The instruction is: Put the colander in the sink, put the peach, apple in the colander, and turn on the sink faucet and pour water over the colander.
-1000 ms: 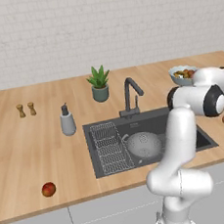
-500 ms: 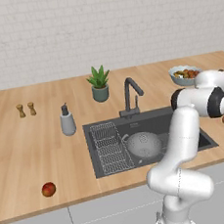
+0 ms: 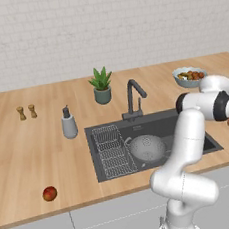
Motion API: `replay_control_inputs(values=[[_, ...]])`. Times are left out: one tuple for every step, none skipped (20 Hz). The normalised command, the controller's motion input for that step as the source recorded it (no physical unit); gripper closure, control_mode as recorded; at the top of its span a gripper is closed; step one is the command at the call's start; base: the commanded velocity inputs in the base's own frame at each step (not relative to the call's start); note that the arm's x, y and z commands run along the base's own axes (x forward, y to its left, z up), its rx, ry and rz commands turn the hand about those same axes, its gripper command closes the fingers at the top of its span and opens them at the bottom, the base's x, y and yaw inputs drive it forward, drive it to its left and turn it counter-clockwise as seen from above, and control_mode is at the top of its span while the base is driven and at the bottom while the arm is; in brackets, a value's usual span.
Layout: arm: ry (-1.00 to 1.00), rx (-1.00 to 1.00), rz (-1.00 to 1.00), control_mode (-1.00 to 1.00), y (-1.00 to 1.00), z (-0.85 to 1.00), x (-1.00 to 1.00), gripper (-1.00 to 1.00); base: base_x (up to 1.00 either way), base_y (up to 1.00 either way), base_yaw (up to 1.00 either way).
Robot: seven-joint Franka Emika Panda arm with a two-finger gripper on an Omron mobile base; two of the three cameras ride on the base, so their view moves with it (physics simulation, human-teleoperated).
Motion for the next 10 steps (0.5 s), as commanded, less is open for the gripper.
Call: replay_control_inputs(values=[[0.00, 0.00, 0.00, -1.00, 0.00, -0.33, 0.00, -1.00, 0.00, 0.00, 0.00], [0.00, 0.00, 0.00, -1.00, 0.00, -0.32, 0.00, -1.00, 0.00, 0.00, 0.00], [0.00, 0.00, 0.00, -1.00, 0.00, -0.31, 0.00, -1.00, 0.00, 0.00, 0.00], [0.00, 0.00, 0.00, -1.00, 0.00, -0.31, 0.00, -1.00, 0.00, 0.00, 0.00], [0.00, 0.00, 0.00, -1.00, 0.00, -0.31, 0.00, -1.00, 0.00, 0.00, 0.00], [0.00, 0.00, 0.00, -1.00, 0.00, -0.30, 0.00, -1.00, 0.00, 0.00, 0.00], [-0.02, 0.00, 0.00, -1.00, 0.00, -0.30, 0.00, -1.00, 0.00, 0.00, 0.00], [-0.03, 0.00, 0.00, -1.00, 0.00, -0.28, 0.00, -1.00, 0.00, 0.00, 0.00], [-0.05, 0.00, 0.00, -1.00, 0.00, -0.28, 0.00, -1.00, 0.00, 0.00, 0.00], [-0.05, 0.00, 0.00, -1.00, 0.00, -0.28, 0.00, -1.00, 0.00, 0.00, 0.00]])
